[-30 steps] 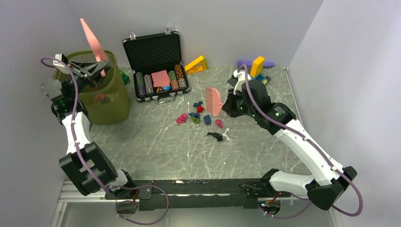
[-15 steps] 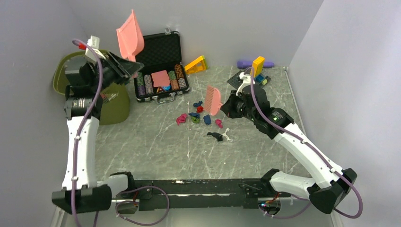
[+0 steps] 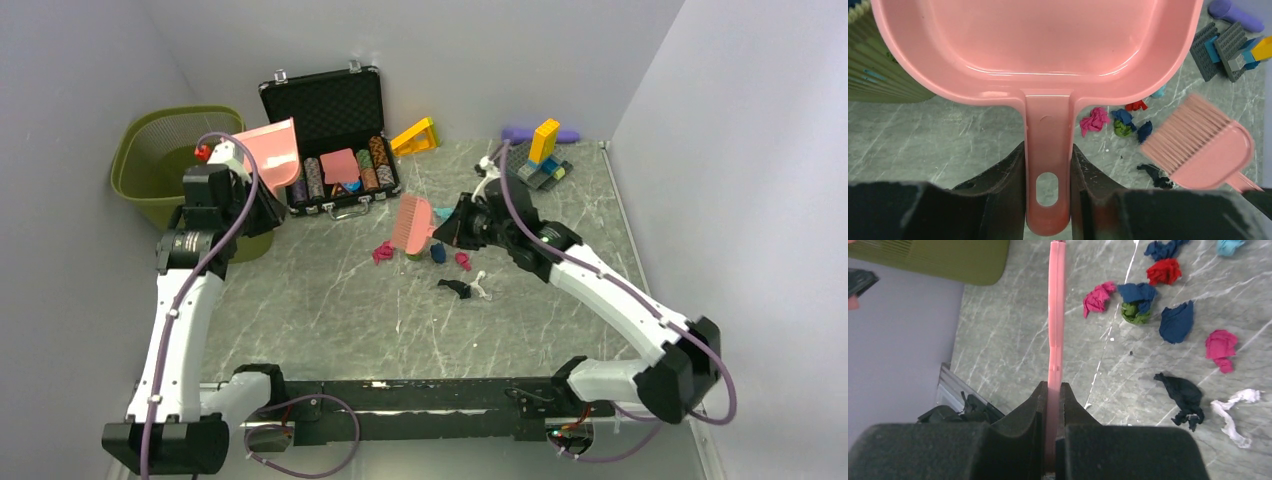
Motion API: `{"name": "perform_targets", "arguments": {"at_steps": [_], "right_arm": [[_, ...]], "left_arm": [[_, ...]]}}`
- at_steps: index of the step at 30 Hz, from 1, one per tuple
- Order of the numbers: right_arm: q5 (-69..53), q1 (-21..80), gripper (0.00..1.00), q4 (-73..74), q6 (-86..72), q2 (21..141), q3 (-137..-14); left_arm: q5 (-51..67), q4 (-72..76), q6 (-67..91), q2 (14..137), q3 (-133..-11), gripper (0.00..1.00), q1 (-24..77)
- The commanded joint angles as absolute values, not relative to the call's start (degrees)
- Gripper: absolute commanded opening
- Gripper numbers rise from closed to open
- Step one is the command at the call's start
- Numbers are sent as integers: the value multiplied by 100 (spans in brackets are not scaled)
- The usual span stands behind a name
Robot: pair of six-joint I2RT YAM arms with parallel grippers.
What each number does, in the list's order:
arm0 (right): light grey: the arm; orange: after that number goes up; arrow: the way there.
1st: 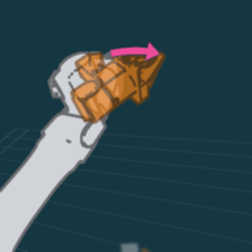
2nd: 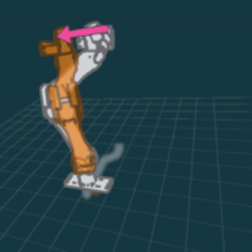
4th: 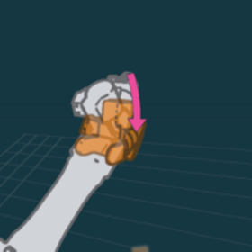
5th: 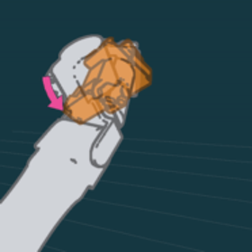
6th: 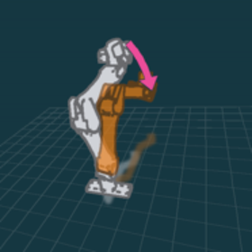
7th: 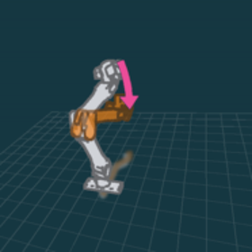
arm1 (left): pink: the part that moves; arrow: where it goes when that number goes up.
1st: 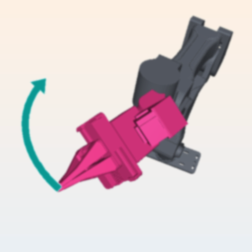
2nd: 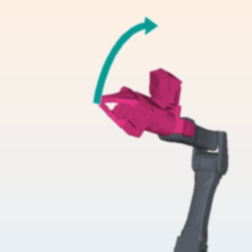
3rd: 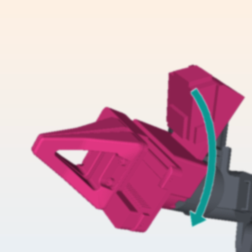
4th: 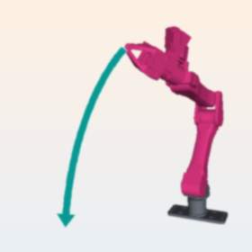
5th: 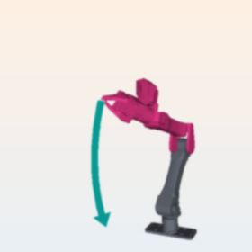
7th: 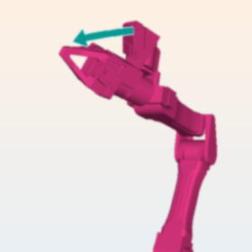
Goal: Sweep away the paper scraps from the table
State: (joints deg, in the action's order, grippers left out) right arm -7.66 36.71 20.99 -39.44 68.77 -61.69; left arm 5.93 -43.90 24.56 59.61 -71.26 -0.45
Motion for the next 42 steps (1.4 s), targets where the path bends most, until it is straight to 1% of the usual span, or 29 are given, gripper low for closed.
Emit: {"name": "perform_targets", "arguments": {"at_steps": [1, 5, 11, 14, 17, 19, 22, 24, 25, 28, 31, 34, 38, 40, 42], "right_arm": [[-842, 3954, 0, 2088, -4156, 7645, -6849], [-743, 4189, 0, 2426, -4256, 8327, -7430], [-849, 4205, 0, 1405, -4778, 8909, -7349], [-683, 4207, 0, 1731, -4853, 9466, -7862], [-261, 4163, 0, 2280, -4935, 9924, -8296], [-201, 4081, 0, 2320, -5096, 10080, -8256], [-410, 3885, 0, 2177, -5502, 10145, -7863], [-438, 3691, 0, 2429, -5778, 10159, -7721], [-314, 3597, 0, 2749, -5867, 10125, -7716], [761, 3499, 0, 3865, -6209, 9692, -7608], [1093, 3393, 0, 4131, -6298, 9009, -7230], [901, 3332, 0, 3582, -6017, 8245, -6782], [588, 3245, 0, 2226, -5531, 7407, -6231], [454, 3080, 0, 1792, -5456, 7254, -6153], [372, 2902, 0, 1657, -5466, 7333, -6275]], "left_arm": [[189, -4051, 2307, 5390, -6753, 0, -36], [167, -3768, 2426, 5111, -6405, 0, -35], [354, -3379, 2596, 4819, -5946, 0, -36], [789, -3157, 2606, 4732, -5800, 0, -35], [1452, -2886, 2510, 4748, -5615, 0, -37], [1853, -2797, 2446, 4784, -5555, 0, -35], [2195, -2699, 2448, 4790, -5467, 0, -40], [2363, -2587, 2447, 4793, -5384, 0, -35], [2472, -2559, 2417, 4801, -5358, 0, -36], [2617, -2516, 2351, 4825, -5326, 0, -35], [2619, -2466, 2353, 4808, -5272, 0, -40], [2621, -2481, 2335, 4897, -5268, 0, 131], [2564, -2598, 2263, 5073, -5341, 0, 294], [2523, -2624, 2227, 5103, -5355, 0, 375], [2477, -2634, 2183, 5105, -5350, 0, 475]]}}
